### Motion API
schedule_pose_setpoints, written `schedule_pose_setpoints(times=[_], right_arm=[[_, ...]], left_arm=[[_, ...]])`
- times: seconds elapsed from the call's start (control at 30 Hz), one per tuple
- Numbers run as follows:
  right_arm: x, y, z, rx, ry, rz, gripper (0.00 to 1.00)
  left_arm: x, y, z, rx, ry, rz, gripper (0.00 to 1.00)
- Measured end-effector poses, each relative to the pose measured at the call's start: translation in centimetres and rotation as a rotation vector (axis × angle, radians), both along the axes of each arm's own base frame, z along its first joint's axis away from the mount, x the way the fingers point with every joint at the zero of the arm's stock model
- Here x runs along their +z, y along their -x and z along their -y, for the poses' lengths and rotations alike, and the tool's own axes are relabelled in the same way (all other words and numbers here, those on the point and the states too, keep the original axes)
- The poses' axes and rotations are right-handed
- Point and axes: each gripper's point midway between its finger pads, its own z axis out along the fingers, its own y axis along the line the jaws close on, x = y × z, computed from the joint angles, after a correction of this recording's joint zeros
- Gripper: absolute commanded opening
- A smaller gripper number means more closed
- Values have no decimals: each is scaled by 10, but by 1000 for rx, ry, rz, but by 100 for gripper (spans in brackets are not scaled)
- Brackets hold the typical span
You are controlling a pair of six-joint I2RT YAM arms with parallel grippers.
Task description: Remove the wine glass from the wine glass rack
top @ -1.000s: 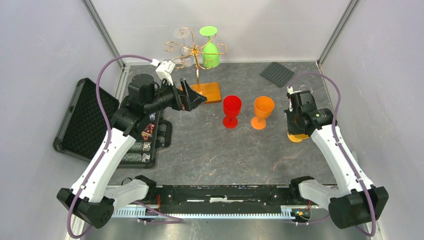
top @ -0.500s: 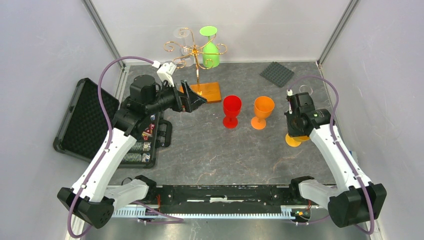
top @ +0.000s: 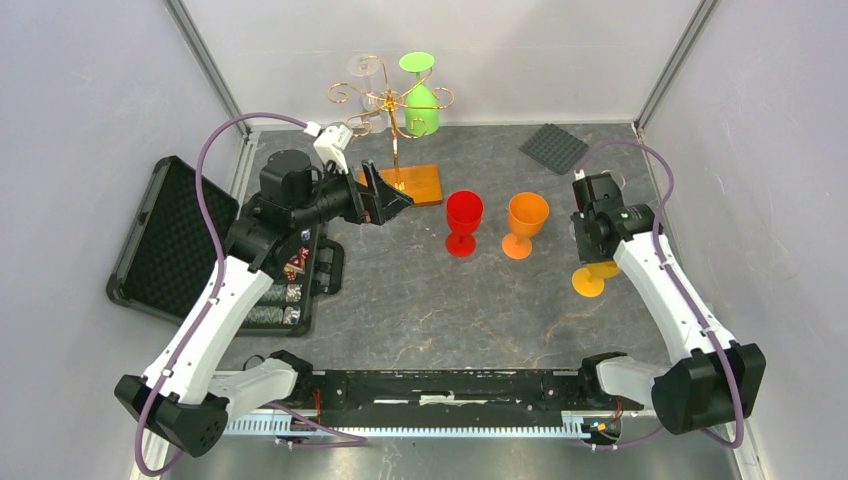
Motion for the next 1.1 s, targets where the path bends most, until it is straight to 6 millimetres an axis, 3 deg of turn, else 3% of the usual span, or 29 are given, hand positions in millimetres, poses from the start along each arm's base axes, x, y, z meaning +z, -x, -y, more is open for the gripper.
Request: schedule_pose_setpoints(times=[0.2,0.4,0.53,0.7,0.87,1.0,1.1], right_arm=[[26,-20,-4,3,-19,85,40],[61,-42,-31,90,-158,244,48],[95,-45,-54,176,-283,395,53],[135,-47,-84,286,-444,575,53],[136,-47,-111,361,-581,598,54],[132,-46,-120,382,-630,590,54],[133,-43,-123,388,-653,598,54]], left_arm=[[-5,-2,-4,25,-22,-9,100],[3,-6,-17,95,-45,33,100],[26,-5,-36,190,-40,116,100],[76,-18,-54,320,1,237,100],[106,-54,-73,443,19,293,100],[108,-103,-103,558,12,273,100],[106,-140,-124,613,29,235,93]])
